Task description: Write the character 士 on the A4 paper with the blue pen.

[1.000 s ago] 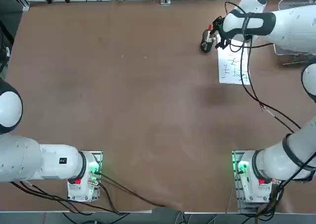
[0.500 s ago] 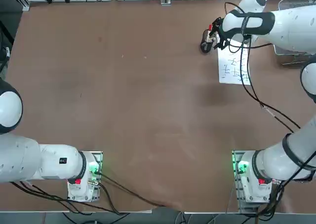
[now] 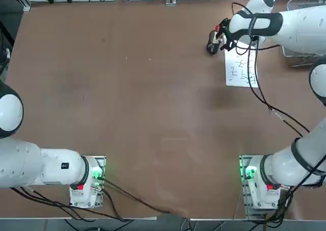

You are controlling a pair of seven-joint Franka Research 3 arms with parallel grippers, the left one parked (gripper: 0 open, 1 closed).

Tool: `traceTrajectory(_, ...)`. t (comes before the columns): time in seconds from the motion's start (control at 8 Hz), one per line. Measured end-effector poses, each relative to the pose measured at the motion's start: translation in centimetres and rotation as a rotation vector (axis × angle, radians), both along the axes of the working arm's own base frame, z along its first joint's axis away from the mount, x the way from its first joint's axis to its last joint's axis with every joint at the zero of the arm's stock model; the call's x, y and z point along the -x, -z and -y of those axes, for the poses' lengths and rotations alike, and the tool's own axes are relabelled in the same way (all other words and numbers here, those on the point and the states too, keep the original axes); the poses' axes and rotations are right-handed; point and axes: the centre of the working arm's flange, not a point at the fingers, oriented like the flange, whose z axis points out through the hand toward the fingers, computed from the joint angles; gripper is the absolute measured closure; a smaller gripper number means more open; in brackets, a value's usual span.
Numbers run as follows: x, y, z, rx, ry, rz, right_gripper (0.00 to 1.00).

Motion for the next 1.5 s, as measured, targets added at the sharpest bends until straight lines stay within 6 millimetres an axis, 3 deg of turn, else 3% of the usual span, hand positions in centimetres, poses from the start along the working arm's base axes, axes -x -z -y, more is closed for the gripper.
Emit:
traceTrajectory(0.5, -0.20, 0.35, -0.03, -0.001, 0.003, -0.002, 0.30)
traceTrajectory(0.75, -0.29, 0.23, -0.04, -0.002, 0.004, 0.001, 0.38)
traceTrajectory(1.5, -0.48, 0.35, -0.08, -0.004, 0.005, 0.001, 0.45)
